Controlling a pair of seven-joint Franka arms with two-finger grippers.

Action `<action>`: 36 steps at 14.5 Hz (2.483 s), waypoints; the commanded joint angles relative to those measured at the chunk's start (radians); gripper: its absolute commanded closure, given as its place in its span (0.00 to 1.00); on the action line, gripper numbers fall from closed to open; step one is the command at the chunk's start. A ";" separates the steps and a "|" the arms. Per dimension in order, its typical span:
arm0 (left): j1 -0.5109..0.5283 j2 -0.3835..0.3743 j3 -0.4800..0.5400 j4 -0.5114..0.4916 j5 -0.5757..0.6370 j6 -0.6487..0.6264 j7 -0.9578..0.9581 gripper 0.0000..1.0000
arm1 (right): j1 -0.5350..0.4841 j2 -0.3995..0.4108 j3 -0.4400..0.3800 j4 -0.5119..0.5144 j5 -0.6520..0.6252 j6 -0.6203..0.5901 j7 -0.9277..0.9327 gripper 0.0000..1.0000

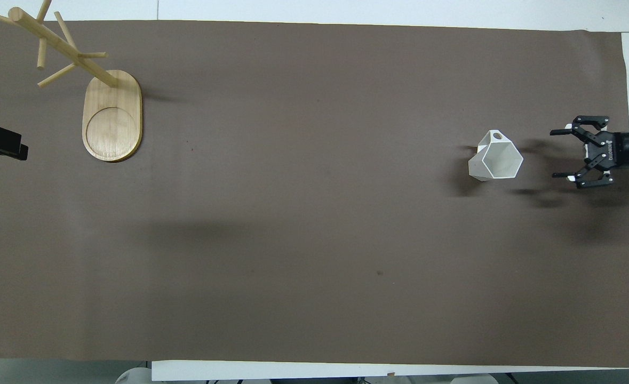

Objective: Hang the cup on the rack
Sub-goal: 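Reach the right gripper to the white mug and close on it, then lift the white mug with the right gripper toward the left gripper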

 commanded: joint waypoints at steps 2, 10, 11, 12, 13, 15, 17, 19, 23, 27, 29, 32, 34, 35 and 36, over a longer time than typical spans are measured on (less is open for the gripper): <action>0.005 -0.015 0.000 -0.017 -0.009 -0.007 -0.006 0.00 | 0.058 -0.033 0.004 -0.096 0.022 -0.007 -0.074 0.00; 0.005 -0.015 0.000 -0.017 -0.009 -0.007 -0.007 0.00 | 0.099 -0.047 0.006 -0.153 0.024 0.034 -0.103 0.00; 0.005 -0.015 -0.001 -0.017 -0.009 -0.007 -0.006 0.00 | 0.101 -0.047 0.004 -0.156 0.024 0.036 -0.114 0.00; 0.005 -0.015 0.000 -0.017 -0.009 -0.007 -0.006 0.00 | 0.104 -0.047 0.006 -0.161 0.025 0.042 -0.120 0.00; 0.005 -0.015 0.000 -0.017 -0.009 -0.007 -0.006 0.00 | 0.105 -0.047 0.006 -0.161 0.025 0.056 -0.120 0.00; 0.005 -0.015 0.000 -0.017 -0.009 -0.002 -0.011 0.00 | 0.128 -0.048 0.006 -0.171 0.042 0.065 -0.120 0.00; -0.001 -0.015 -0.001 -0.017 -0.009 0.003 -0.007 0.00 | 0.139 -0.048 0.006 -0.176 0.056 0.068 -0.121 0.00; 0.004 -0.015 -0.001 -0.017 -0.009 0.003 -0.014 0.00 | 0.148 -0.053 0.006 -0.196 0.071 0.077 -0.121 0.00; -0.009 -0.015 -0.008 -0.017 -0.009 0.000 -0.014 0.00 | 0.158 -0.067 0.006 -0.242 0.073 0.076 -0.160 0.00; -0.009 -0.016 -0.008 -0.020 -0.009 -0.010 -0.010 0.00 | 0.168 -0.073 0.006 -0.248 0.077 0.076 -0.163 0.36; -0.009 -0.016 -0.008 -0.021 -0.009 -0.007 -0.013 0.00 | 0.187 -0.075 0.006 -0.247 0.117 0.076 -0.157 0.57; -0.010 -0.019 -0.009 -0.035 -0.009 0.007 -0.017 0.00 | 0.281 -0.123 0.006 -0.234 0.155 0.118 -0.085 0.66; -0.048 -0.018 -0.014 -0.041 0.006 0.077 -0.025 0.00 | 0.375 -0.197 0.006 -0.233 0.174 0.206 0.063 0.66; -0.071 -0.018 -0.014 -0.049 0.009 0.139 -0.032 0.00 | 0.430 -0.219 0.006 -0.234 0.224 0.253 0.133 0.67; -0.094 -0.012 -0.017 -0.057 0.009 0.174 -0.072 0.00 | 0.491 -0.226 0.006 -0.234 0.299 0.299 0.174 0.67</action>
